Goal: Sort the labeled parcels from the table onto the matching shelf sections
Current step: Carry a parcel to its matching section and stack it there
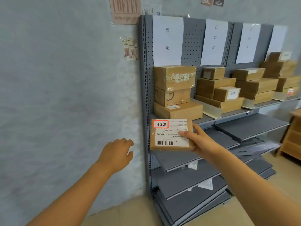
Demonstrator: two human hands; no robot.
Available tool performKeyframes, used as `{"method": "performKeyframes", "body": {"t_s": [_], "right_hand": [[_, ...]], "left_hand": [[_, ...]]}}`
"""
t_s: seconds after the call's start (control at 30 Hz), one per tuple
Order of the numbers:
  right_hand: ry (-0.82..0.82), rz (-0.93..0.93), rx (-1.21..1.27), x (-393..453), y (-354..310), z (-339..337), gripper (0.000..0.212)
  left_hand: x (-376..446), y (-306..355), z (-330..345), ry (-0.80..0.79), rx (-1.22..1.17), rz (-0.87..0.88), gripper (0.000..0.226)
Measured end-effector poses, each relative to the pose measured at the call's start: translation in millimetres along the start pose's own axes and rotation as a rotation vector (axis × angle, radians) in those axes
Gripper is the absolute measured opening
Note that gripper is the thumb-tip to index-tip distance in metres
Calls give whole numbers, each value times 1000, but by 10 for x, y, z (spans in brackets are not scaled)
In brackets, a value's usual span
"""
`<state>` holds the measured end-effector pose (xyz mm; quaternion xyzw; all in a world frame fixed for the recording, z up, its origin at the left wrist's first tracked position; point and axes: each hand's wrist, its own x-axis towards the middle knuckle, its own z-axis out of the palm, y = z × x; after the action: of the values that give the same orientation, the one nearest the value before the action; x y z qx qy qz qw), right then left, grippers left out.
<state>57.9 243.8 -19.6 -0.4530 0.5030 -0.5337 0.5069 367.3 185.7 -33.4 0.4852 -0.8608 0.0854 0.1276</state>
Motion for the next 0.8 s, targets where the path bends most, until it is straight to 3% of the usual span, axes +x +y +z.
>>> {"method": "performKeyframes", "body": {"t_s": [0.33,0.5,0.63,0.8], "right_hand": [[-19,1,5,1132,-158,-1233,82],[-40,15,16,1778,-345,-1733,68],[-107,39,-6,2232,-414,-1899,46],[-120,108,-54,2828,-523,-1931,47]], "left_hand": [[1399,799,461,-18,3,-50,34],[1976,1008,556,-12,17,-124,34],[2261,1007,648,-33,26,-177,36],[2650,816,789,-45,55,-213,40]]}}
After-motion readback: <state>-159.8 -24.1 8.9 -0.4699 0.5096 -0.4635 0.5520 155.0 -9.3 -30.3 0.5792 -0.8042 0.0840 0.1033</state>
